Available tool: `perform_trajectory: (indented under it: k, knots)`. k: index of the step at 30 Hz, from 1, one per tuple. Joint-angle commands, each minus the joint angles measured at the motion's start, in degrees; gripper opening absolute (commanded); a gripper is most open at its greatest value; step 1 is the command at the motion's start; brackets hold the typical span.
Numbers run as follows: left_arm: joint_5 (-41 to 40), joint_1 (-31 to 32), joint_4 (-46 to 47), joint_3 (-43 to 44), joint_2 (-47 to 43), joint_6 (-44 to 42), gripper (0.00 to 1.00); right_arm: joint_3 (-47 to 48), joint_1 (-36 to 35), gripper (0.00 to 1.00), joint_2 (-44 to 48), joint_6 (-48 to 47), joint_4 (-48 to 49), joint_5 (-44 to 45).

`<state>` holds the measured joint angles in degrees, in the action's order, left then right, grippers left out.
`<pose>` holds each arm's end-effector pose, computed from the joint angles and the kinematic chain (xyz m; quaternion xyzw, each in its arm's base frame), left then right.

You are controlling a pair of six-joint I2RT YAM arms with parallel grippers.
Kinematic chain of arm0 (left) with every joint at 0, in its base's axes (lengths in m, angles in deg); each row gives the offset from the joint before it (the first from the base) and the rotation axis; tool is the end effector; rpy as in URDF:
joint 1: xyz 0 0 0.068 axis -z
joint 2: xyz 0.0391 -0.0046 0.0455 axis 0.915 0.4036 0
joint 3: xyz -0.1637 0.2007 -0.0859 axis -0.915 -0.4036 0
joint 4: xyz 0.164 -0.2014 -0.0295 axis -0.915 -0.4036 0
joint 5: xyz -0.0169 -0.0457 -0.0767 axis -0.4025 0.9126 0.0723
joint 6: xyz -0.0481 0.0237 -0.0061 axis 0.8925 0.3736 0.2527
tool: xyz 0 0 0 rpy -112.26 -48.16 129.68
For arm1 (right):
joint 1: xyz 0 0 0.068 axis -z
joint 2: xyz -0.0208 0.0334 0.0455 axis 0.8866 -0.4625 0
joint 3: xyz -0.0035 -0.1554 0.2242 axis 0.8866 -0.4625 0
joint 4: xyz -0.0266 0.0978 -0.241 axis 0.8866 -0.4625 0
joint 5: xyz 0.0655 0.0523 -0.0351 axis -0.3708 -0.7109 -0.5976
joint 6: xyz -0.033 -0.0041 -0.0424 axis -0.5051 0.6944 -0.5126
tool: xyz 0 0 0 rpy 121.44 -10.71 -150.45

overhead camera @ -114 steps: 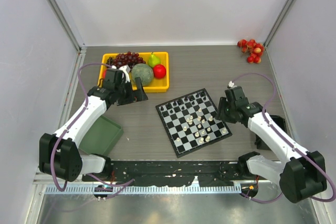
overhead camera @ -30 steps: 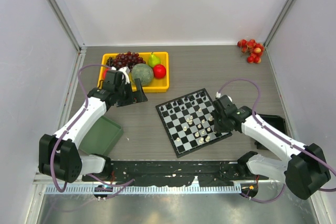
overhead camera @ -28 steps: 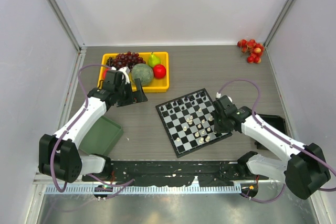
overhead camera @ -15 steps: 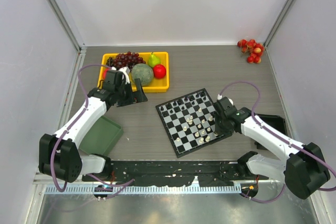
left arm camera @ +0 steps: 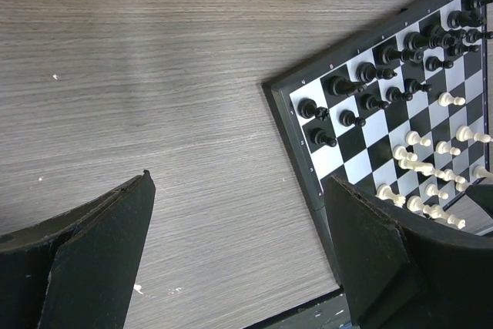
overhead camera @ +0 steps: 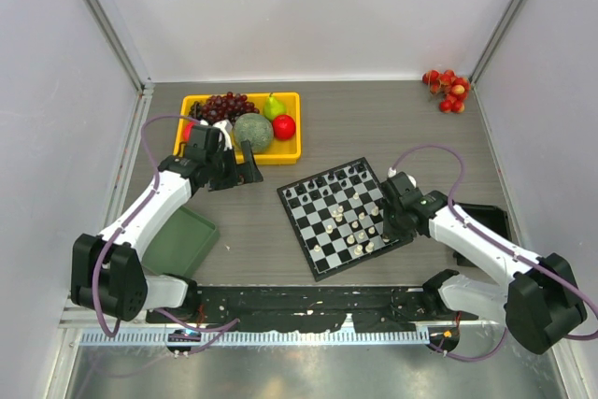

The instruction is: Set up the chess pieces on the board

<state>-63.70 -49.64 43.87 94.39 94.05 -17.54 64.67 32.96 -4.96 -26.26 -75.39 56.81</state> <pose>0.2592 -0.0845 0.2572 -0.0630 0.9332 -0.2186 0.2783 0.1633 0.0878 0.1896 0.0177 0.9815 0.0422 0.1858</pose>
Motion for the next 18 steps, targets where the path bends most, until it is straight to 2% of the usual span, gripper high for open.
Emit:
perform_trajectory:
  k: [1,4,7,11,18]
  knots:
    - [0.78,0.23,1.41,1.58,0.17,0.21,0.99,2.46,0.14,0.25,-1.25,-0.73,-0.19,-0.48]
    - [0.86,0.23,1.41,1.49,0.08,0.29,0.99,5.27,0.14,0.35,-0.81,-1.87,0.51,-0.75]
    - [0.86,0.23,1.50,1.58,-0.18,0.29,0.99,10.00,0.05,0.40,-2.38,-3.27,0.95,0.13]
    - [0.78,0.23,1.33,1.58,-0.62,0.47,0.99,13.62,0.67,0.44,-6.33,-4.94,2.27,2.41]
    - [0.16,0.23,0.62,1.40,-1.15,0.12,0.99,14.60,2.95,0.43,-11.17,-5.91,5.17,1.19]
